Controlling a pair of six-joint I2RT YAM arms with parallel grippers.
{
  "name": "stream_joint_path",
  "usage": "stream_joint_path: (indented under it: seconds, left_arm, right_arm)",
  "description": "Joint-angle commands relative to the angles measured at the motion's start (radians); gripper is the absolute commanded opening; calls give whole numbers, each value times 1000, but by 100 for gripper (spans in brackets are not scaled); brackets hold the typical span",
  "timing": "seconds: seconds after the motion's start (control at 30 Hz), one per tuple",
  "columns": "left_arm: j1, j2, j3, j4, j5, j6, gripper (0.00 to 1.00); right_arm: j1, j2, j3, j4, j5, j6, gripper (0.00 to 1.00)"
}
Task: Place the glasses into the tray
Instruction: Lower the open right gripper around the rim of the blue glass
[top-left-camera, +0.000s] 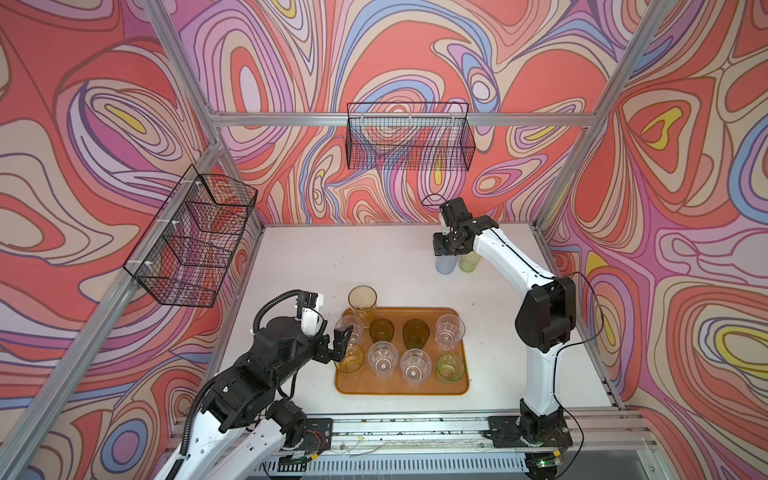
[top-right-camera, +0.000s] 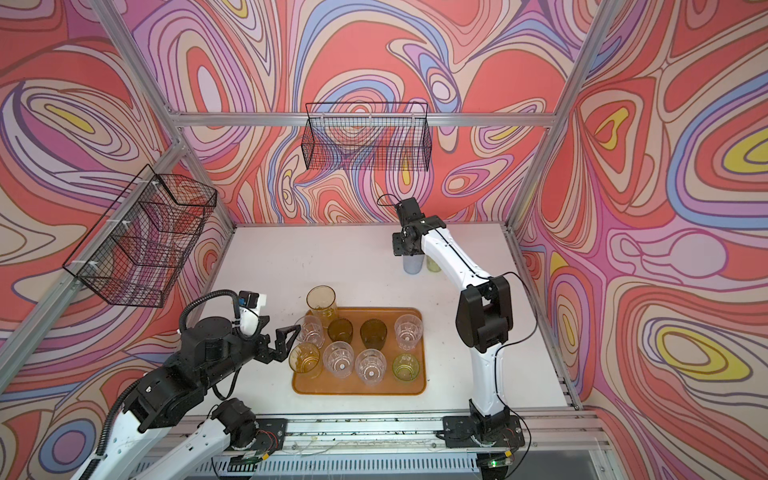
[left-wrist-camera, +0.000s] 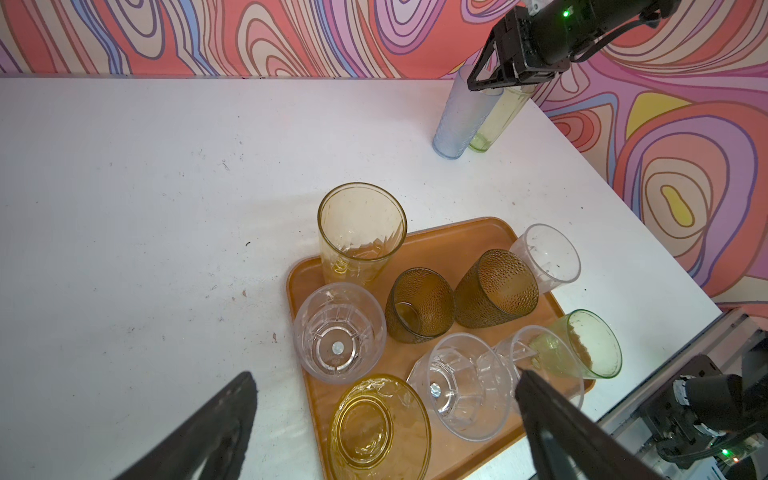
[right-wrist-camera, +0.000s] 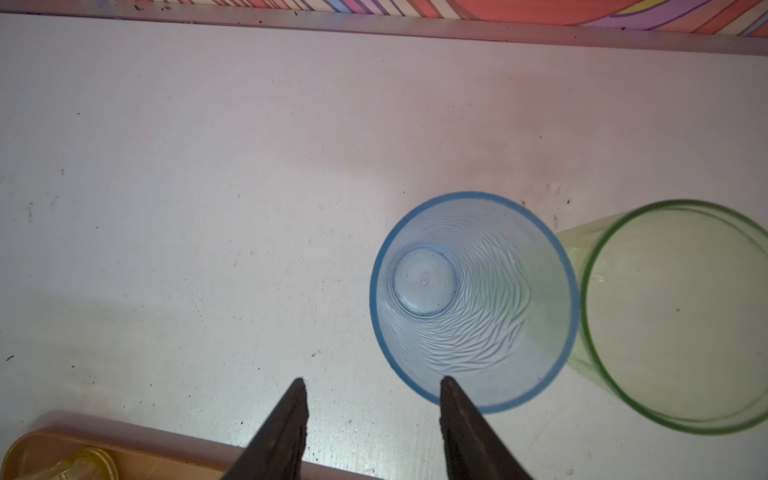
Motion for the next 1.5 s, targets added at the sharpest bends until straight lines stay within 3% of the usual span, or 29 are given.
stream_joint_path:
  seconds: [0.0,0.73,0.97,1.47]
  left_arm:
    - [5,3,-6,-10,-6,2,100]
    - [5,11,-3,-17,-25,1,100]
    - [5,15,-1,-22,-27,2,100]
    - [5,13,1,-29,-42,-1,100]
  right_arm:
    - [-2,18,27,9,19,-25,48]
    - [-1,129,103,26,29,-61,37]
    - [-1,143,103,25,28,-59,29]
    - [-1,151,117,12,-26,-38,26]
